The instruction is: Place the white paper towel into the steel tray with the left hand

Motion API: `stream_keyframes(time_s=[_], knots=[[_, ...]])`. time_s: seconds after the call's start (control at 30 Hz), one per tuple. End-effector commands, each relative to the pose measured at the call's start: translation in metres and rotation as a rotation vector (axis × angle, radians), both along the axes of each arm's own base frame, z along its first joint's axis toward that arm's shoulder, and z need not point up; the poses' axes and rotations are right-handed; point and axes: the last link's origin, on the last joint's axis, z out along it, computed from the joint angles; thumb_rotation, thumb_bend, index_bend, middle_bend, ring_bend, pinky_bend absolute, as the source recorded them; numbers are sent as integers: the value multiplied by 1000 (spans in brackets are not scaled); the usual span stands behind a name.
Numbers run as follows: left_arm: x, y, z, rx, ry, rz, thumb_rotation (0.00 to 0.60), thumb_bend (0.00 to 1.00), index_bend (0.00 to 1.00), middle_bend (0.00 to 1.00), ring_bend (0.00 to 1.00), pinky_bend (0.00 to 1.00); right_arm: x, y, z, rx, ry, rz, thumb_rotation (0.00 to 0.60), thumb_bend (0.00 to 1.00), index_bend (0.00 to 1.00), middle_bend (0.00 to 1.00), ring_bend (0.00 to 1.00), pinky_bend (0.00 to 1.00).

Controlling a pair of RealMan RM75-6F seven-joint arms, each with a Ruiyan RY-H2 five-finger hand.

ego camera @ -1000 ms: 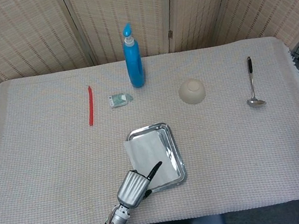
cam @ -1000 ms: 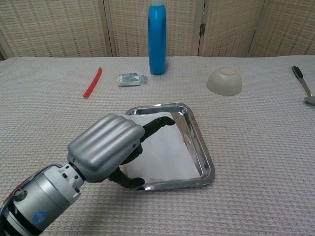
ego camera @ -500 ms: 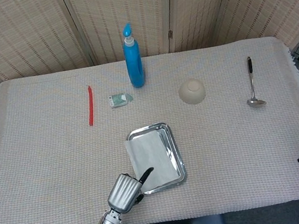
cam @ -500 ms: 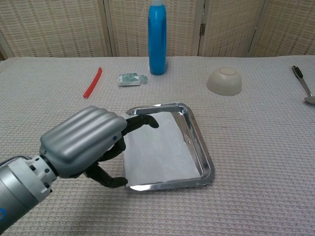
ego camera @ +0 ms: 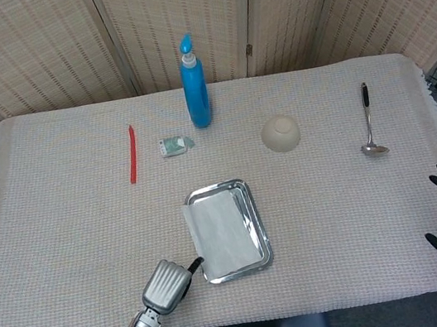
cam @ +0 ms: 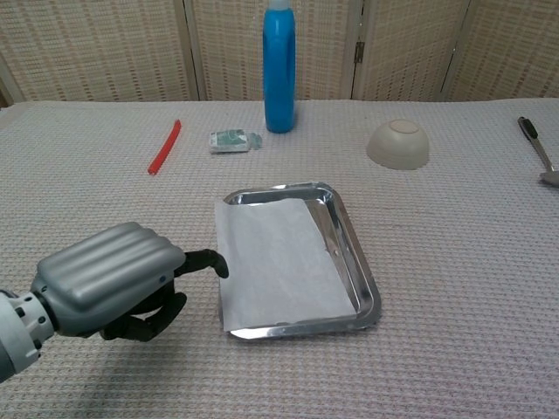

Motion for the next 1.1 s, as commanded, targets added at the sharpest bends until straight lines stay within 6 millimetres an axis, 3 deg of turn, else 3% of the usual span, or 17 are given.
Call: stream_keyframes(time_s=[0.03,0.4,1.1], knots=[[3,4,-2,6,-8,-10,600,720,247,1000,967,865,0,0,0,0,1,-1,600,324,0,0,0,0],[9,14,-18,-31,42,-40,600,792,234,1000,967,866,-2,-1,4,-21,-11,-8,600,325,0,0,0,0],[2,18,-42,-63,114,-44,600,811,250,1000,969,866,-5,3,15,-53,-37,-10,600,324,0,0,0,0]])
